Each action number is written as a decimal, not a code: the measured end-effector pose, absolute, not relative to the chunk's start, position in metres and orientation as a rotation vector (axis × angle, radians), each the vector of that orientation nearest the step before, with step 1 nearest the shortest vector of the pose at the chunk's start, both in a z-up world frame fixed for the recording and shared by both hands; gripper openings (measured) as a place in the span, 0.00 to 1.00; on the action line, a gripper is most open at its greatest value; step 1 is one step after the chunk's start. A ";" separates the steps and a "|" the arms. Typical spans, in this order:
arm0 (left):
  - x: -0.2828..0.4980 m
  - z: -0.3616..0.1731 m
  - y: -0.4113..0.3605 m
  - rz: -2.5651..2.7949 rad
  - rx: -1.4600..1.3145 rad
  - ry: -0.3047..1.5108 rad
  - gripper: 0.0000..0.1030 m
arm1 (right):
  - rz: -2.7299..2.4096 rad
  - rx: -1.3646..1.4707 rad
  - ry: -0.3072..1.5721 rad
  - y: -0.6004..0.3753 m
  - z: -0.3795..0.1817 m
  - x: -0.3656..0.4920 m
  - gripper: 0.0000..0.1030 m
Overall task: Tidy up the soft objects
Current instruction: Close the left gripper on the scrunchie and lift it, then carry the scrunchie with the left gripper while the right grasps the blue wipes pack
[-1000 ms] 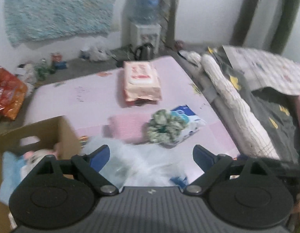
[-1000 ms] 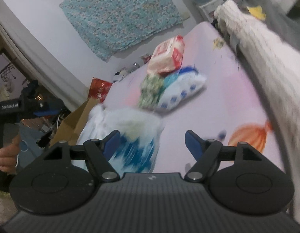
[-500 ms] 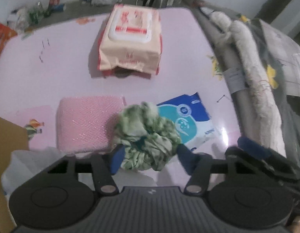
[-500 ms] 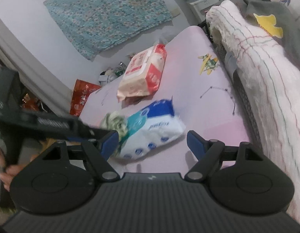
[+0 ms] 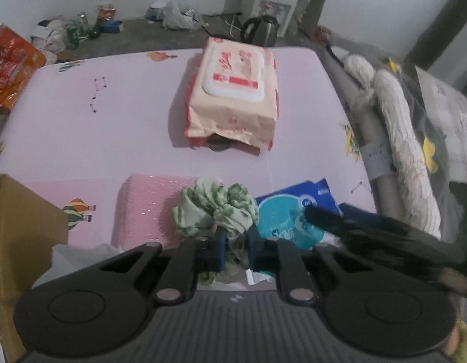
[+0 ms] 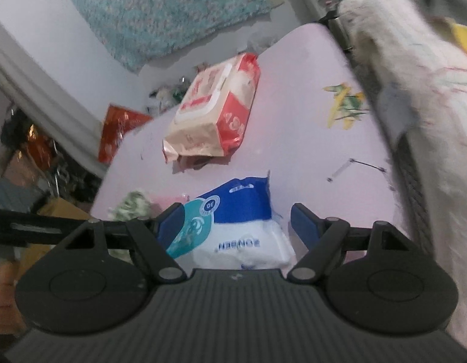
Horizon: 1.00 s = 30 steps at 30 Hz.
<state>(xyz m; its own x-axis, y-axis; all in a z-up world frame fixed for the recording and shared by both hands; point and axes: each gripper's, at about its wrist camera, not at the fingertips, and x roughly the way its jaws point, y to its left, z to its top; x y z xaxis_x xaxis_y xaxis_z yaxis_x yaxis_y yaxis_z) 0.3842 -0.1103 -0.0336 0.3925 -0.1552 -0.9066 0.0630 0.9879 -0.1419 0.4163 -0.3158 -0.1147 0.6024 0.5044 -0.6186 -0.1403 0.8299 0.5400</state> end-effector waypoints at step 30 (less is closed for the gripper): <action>0.181 0.098 -0.079 -0.354 -0.194 0.916 0.14 | 0.351 0.299 1.015 -0.337 -0.112 0.189 0.54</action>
<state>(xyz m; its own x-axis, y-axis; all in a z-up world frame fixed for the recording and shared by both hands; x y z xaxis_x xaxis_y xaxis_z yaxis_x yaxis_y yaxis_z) 0.1807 -0.0788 0.0979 0.5569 -0.3792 -0.7390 0.2161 0.9252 -0.3119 0.1886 -0.3367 -0.1117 0.4805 0.4196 -0.7701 -0.1464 0.9042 0.4013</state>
